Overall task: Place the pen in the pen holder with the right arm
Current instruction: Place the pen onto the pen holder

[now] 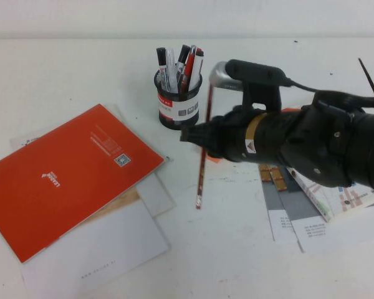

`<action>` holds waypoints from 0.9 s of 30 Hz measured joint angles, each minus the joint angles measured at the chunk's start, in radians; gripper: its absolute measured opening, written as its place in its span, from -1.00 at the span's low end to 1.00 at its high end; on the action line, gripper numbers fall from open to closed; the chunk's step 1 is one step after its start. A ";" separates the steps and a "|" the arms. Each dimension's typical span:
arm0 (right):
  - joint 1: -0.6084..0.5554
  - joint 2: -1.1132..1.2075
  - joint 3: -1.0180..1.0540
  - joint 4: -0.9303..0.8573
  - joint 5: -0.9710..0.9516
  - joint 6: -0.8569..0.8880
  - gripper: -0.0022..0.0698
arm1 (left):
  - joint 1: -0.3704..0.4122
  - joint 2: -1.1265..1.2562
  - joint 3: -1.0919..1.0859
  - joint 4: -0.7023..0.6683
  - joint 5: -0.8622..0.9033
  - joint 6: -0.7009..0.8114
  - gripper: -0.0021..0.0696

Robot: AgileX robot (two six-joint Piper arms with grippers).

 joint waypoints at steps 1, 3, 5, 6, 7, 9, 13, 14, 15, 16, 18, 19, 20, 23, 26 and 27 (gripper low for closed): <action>0.000 -0.003 0.005 -0.009 -0.050 -0.019 -0.89 | 0.000 0.000 0.000 0.000 0.000 0.000 -0.95; 0.000 0.002 0.013 -0.010 -0.143 -0.086 -0.89 | 0.000 0.000 0.000 0.000 0.000 0.000 -0.95; -0.002 0.018 0.017 0.035 -0.266 -0.232 -0.89 | 0.000 0.000 0.000 0.000 0.000 0.000 -0.95; -0.002 0.025 0.018 0.076 -0.321 -0.313 -0.89 | 0.000 0.000 0.000 0.000 0.000 0.000 -0.95; -0.002 0.035 0.019 0.129 -0.392 -0.430 -0.89 | 0.000 0.000 0.000 0.000 0.000 0.000 -0.95; 0.000 0.056 0.019 0.242 -0.556 -0.666 -0.89 | 0.000 0.000 0.000 0.000 0.000 0.000 -0.95; 0.006 0.124 -0.003 0.467 -0.859 -1.041 -0.90 | 0.000 0.000 0.000 0.000 0.000 0.000 -0.95; -0.003 0.145 -0.026 0.500 -0.896 -1.074 -0.90 | 0.000 0.000 0.000 0.000 0.000 0.000 -0.95; -0.012 0.163 -0.045 0.518 -0.914 -1.092 -0.90 | 0.000 0.000 0.000 0.000 0.000 0.000 -0.95; -0.027 0.187 -0.073 0.533 -0.926 -1.106 -0.90 | 0.000 0.000 0.000 0.000 0.000 0.000 -0.95; -0.059 0.238 -0.129 0.552 -0.931 -1.109 -0.90 | 0.000 0.000 0.000 0.000 0.000 0.000 -0.95; -0.078 0.269 -0.164 0.558 -0.931 -1.107 -0.90 | 0.000 0.000 0.000 0.000 0.000 0.000 -0.95; -0.093 0.302 -0.202 0.562 -0.931 -1.105 -0.90 | 0.000 0.000 0.000 0.000 0.000 0.000 -0.95; -0.121 0.399 -0.311 0.571 -0.927 -1.101 -0.90 | 0.000 0.000 0.000 0.000 0.000 0.000 -0.95; -0.125 0.481 -0.419 0.571 -0.887 -1.101 -0.90 | 0.000 0.000 0.000 0.000 0.000 0.000 -0.95; -0.125 0.508 -0.449 0.571 -0.870 -1.101 -0.90 | 0.000 0.000 0.000 0.000 0.000 0.000 -0.95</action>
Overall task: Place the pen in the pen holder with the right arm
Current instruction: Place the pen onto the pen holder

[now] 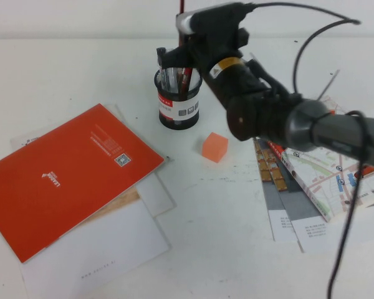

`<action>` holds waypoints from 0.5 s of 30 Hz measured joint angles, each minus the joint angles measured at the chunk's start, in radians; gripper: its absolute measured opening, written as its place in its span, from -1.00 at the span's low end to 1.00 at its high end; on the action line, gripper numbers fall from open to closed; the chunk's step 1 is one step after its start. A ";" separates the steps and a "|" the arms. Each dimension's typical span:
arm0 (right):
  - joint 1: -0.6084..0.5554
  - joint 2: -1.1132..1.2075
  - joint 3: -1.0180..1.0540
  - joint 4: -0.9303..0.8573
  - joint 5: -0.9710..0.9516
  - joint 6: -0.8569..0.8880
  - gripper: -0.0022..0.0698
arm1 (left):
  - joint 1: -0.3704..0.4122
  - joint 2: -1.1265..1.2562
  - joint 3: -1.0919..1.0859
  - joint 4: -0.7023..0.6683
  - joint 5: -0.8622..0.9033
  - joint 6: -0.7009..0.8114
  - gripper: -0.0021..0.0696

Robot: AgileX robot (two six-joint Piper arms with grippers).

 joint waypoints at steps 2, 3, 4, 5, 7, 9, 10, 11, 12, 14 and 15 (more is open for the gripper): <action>0.000 0.042 -0.043 0.000 0.024 0.002 -0.89 | 0.000 0.000 0.000 0.000 0.000 0.000 -0.95; 0.002 0.057 -0.055 0.000 0.034 0.004 -0.87 | 0.000 0.000 0.000 0.000 0.000 0.000 -0.95; 0.002 0.072 -0.065 0.000 0.043 0.006 -0.83 | 0.000 0.000 0.000 0.000 0.000 0.000 -0.95; 0.003 0.083 -0.069 0.000 0.050 0.006 -0.76 | 0.000 0.000 0.000 0.000 0.000 0.000 -0.95; 0.004 0.090 -0.075 0.005 0.068 0.006 -0.57 | 0.000 0.000 0.000 0.000 0.000 0.000 -0.95; 0.008 0.090 -0.076 0.023 0.087 0.006 -0.29 | 0.000 0.000 0.000 0.000 0.000 0.000 -0.95; 0.008 0.090 -0.078 0.035 0.095 0.006 -0.19 | 0.000 0.000 0.000 0.000 0.000 0.000 -0.95; 0.009 0.087 -0.078 0.045 0.114 0.006 -0.09 | 0.000 0.000 0.000 0.000 0.000 0.000 -0.95; 0.009 0.079 -0.078 0.058 0.149 0.006 -0.04 | 0.000 0.000 0.000 0.000 0.000 0.000 -0.95; 0.009 0.053 -0.078 0.068 0.244 0.006 -0.08 | 0.000 0.000 0.000 0.000 0.000 0.000 -0.95; 0.010 0.032 -0.078 0.069 0.300 0.006 -0.19 | 0.000 0.000 0.000 0.000 0.000 0.000 -0.95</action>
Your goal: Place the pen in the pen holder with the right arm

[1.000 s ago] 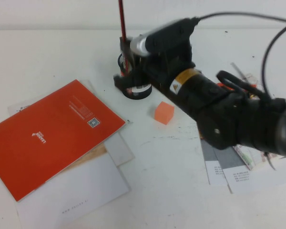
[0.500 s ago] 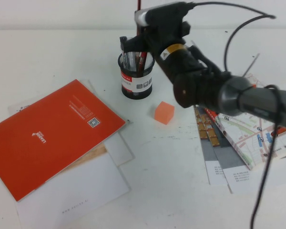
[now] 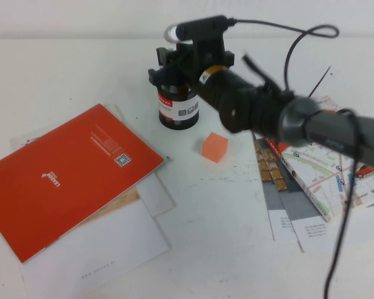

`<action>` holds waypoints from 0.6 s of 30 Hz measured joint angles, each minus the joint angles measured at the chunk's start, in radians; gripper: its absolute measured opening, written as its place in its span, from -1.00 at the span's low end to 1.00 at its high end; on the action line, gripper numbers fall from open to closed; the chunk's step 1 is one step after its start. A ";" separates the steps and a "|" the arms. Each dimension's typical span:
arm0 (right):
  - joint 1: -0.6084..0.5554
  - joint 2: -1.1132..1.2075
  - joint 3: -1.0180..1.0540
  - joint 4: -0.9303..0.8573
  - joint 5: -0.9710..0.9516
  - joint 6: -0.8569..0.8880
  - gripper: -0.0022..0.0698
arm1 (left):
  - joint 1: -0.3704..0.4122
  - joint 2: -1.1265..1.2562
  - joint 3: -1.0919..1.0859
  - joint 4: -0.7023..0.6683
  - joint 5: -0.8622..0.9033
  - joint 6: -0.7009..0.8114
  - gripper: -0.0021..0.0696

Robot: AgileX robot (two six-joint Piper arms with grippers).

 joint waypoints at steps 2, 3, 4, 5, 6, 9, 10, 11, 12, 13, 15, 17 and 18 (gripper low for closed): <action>0.002 -0.061 0.014 -0.013 0.090 0.009 -0.55 | 0.000 0.000 0.000 0.000 0.000 0.000 -0.95; 0.002 -0.102 0.034 -0.027 0.108 0.026 -0.68 | 0.000 0.000 0.000 0.000 0.000 0.000 -0.95; 0.002 -0.138 0.058 -0.044 0.113 0.054 -0.76 | 0.000 0.000 0.000 0.000 0.000 0.000 -0.95; 0.004 -0.187 0.098 -0.069 0.107 0.102 -0.84 | 0.000 0.000 0.000 0.000 0.000 0.000 -0.95; 0.004 -0.241 0.147 -0.096 0.084 0.161 -0.89 | 0.000 0.000 0.000 0.000 0.000 0.000 -0.95; 0.004 -0.398 0.317 -0.142 -0.017 0.301 -0.96 | 0.000 0.000 0.000 0.000 0.000 0.000 -0.95; 0.006 -0.455 0.370 -0.145 -0.051 0.322 -0.97 | 0.000 0.000 0.000 0.000 0.000 0.000 -0.95; 0.008 -0.512 0.436 -0.147 -0.076 0.335 -0.98 | 0.000 0.000 0.000 0.000 0.000 0.000 -0.95; 0.009 -0.568 0.500 -0.151 -0.091 0.343 -0.98 | 0.000 0.000 0.000 0.000 0.000 0.000 -0.95; 0.011 -0.612 0.561 -0.155 -0.097 0.348 -0.98 | 0.000 0.000 0.000 0.000 0.000 0.000 -0.95; 0.013 -0.717 0.668 -0.182 -0.091 0.354 -0.99 | 0.000 0.000 0.000 0.000 0.000 0.000 -0.95; 0.013 -0.820 0.757 -0.202 -0.056 0.357 -0.99 | 0.000 0.000 0.000 0.000 0.000 0.000 -0.95; 0.013 -0.862 0.789 -0.208 -0.035 0.357 -0.99 | 0.000 0.000 0.000 0.000 0.000 0.000 -0.95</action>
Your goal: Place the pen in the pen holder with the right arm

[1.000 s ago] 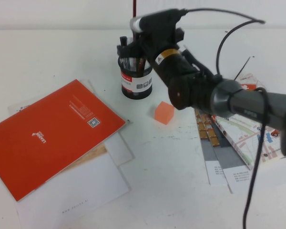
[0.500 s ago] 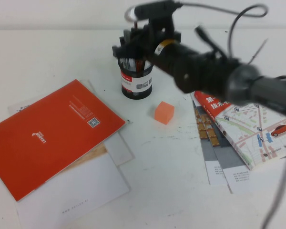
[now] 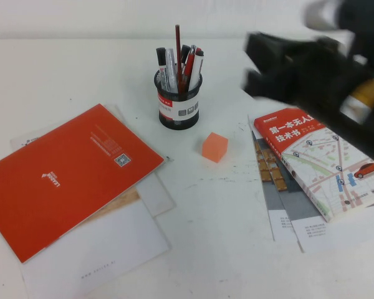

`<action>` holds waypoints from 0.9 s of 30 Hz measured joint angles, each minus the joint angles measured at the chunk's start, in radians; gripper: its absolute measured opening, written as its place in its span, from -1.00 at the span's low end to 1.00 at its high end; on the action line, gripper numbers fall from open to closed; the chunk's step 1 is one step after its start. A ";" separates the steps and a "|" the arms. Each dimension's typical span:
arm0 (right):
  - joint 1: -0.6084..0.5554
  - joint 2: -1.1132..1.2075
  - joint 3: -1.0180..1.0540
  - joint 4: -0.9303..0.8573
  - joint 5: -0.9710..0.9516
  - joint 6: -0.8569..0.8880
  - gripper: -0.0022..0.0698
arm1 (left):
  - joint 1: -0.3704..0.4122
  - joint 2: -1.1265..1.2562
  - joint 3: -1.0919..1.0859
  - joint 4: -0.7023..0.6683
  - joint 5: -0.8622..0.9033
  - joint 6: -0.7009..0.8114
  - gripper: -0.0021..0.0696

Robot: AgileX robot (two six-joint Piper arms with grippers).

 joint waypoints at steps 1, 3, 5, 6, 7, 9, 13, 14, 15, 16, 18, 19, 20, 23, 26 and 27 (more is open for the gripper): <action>0.000 -0.041 0.030 -0.004 0.021 0.000 -0.99 | 0.000 0.000 0.000 0.000 0.000 0.000 -0.95; 0.000 -0.147 0.100 -0.013 0.083 0.000 -0.99 | 0.000 0.000 0.000 0.000 0.000 0.000 -0.95; 0.000 -0.221 0.167 -0.018 0.120 0.001 -0.99 | 0.000 0.000 0.000 0.000 0.000 0.000 -0.95; 0.000 -0.257 0.200 -0.020 0.131 0.001 -0.99 | 0.000 0.000 0.000 0.000 0.000 0.000 -0.95; 0.000 -0.283 0.227 -0.022 0.138 0.001 -0.99 | 0.000 0.000 0.000 0.000 0.000 0.000 -0.95; 0.000 -0.339 0.292 -0.022 0.145 0.002 -0.99 | 0.000 0.000 0.000 0.000 0.000 0.000 -0.95; 0.000 -0.420 0.409 -0.022 0.149 0.004 -0.99 | 0.000 0.000 0.000 0.000 0.000 0.000 -0.95; 0.000 -0.438 0.436 -0.022 0.147 0.004 -0.99 | 0.000 0.000 0.000 0.000 0.000 0.000 -0.95; 0.000 -0.455 0.463 -0.022 0.147 0.004 -0.99 | 0.000 0.000 0.000 0.000 0.000 0.000 -0.95; 0.000 -0.471 0.485 -0.022 0.147 0.004 -0.99 | 0.000 0.000 0.000 0.000 0.000 0.000 -0.95; 0.000 -0.532 0.538 -0.022 0.166 0.004 -0.99 | 0.000 0.000 0.000 0.000 0.000 0.000 -0.95; -0.005 -0.562 0.558 -0.024 0.176 0.004 -0.99 | 0.000 0.000 0.000 0.000 0.000 0.000 -0.95; -0.021 -0.608 0.587 -0.024 0.190 0.004 -0.99 | 0.000 0.000 0.000 0.000 0.000 0.000 -0.95; -0.101 -0.723 0.647 -0.041 0.233 0.004 -0.99 | 0.000 0.000 0.000 0.000 0.000 0.000 -0.95; -0.212 -0.844 0.711 -0.070 0.285 0.004 -0.99 | 0.000 0.000 0.000 0.000 0.000 0.000 -0.95; -0.260 -0.897 0.733 -0.074 0.305 0.004 -0.99 | 0.000 0.000 0.000 0.000 0.000 0.000 -0.95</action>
